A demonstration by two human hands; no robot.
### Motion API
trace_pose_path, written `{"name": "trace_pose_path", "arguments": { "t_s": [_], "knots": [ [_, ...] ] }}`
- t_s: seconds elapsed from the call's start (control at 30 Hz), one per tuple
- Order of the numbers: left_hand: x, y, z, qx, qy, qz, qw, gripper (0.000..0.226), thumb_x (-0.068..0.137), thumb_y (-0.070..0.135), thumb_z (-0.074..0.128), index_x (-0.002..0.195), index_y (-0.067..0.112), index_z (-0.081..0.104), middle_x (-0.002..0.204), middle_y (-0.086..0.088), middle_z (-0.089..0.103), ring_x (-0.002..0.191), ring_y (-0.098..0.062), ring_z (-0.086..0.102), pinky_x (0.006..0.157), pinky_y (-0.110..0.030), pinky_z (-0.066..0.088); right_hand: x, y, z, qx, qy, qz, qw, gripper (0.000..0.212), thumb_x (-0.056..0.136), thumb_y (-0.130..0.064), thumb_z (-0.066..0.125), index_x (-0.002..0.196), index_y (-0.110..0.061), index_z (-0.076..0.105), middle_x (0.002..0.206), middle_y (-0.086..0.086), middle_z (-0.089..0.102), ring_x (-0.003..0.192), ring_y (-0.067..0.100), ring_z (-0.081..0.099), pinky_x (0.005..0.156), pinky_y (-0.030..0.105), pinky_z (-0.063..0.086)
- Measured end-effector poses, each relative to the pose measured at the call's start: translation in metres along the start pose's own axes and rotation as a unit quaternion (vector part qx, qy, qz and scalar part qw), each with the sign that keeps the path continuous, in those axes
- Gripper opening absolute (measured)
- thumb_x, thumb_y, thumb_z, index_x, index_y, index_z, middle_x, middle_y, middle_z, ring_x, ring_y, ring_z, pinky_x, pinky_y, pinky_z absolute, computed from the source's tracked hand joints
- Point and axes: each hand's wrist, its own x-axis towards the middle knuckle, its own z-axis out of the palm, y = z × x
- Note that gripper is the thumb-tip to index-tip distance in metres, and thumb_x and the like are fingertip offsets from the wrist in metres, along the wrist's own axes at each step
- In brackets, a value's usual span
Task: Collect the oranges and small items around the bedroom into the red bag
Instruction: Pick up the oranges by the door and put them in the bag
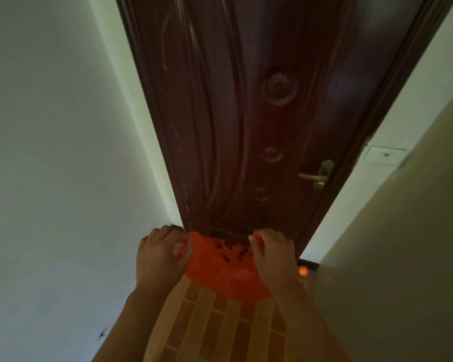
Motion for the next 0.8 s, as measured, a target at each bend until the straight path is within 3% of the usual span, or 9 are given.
{"name": "trace_pose_path", "arguments": {
  "t_s": [0.2, 0.47, 0.63, 0.8],
  "knots": [
    [0.017, -0.064, -0.017, -0.007, 0.013, -0.029, 0.999, 0.022, 0.092, 0.043, 0.06, 0.086, 0.024, 0.072, 0.087, 0.011, 0.065, 0.082, -0.014, 0.06, 0.079, -0.04, 0.049, 0.026, -0.05, 0.04, -0.018, -0.021, -0.023, 0.999, 0.036, 0.101, -0.048, 0.039, 0.099, -0.026, 0.067, 0.095, -0.005, 0.065, 0.094, 0.024, 0.062, 0.081, 0.042, 0.046],
    [0.061, -0.181, -0.044, -0.045, 0.037, -0.036, 0.998, 0.017, 0.088, 0.038, 0.067, 0.085, 0.023, 0.074, 0.087, 0.011, 0.067, 0.08, -0.013, 0.061, 0.077, -0.038, 0.051, 0.05, -0.152, 0.102, -0.099, -0.001, -0.071, 0.993, 0.023, 0.099, -0.04, 0.051, 0.093, -0.027, 0.068, 0.088, -0.008, 0.064, 0.086, 0.02, 0.062, 0.078, 0.041, 0.046],
    [0.077, -0.24, -0.041, -0.069, 0.025, -0.024, 0.997, 0.021, 0.089, 0.039, 0.064, 0.082, 0.022, 0.073, 0.083, 0.011, 0.064, 0.077, -0.012, 0.059, 0.073, -0.036, 0.048, 0.055, -0.194, 0.144, -0.102, -0.019, -0.047, 0.994, 0.023, 0.101, -0.042, 0.049, 0.094, -0.029, 0.067, 0.091, -0.009, 0.063, 0.089, 0.019, 0.061, 0.081, 0.041, 0.045],
    [0.087, -0.278, -0.024, -0.097, -0.006, -0.028, 0.995, 0.019, 0.088, 0.035, 0.068, 0.08, 0.019, 0.073, 0.08, 0.007, 0.065, 0.074, -0.016, 0.059, 0.066, -0.044, 0.051, 0.057, -0.207, 0.169, -0.099, -0.054, -0.018, 0.993, 0.035, 0.099, -0.047, 0.037, 0.095, -0.029, 0.066, 0.096, -0.007, 0.066, 0.096, 0.019, 0.062, 0.085, 0.043, 0.048]
  ]
}}
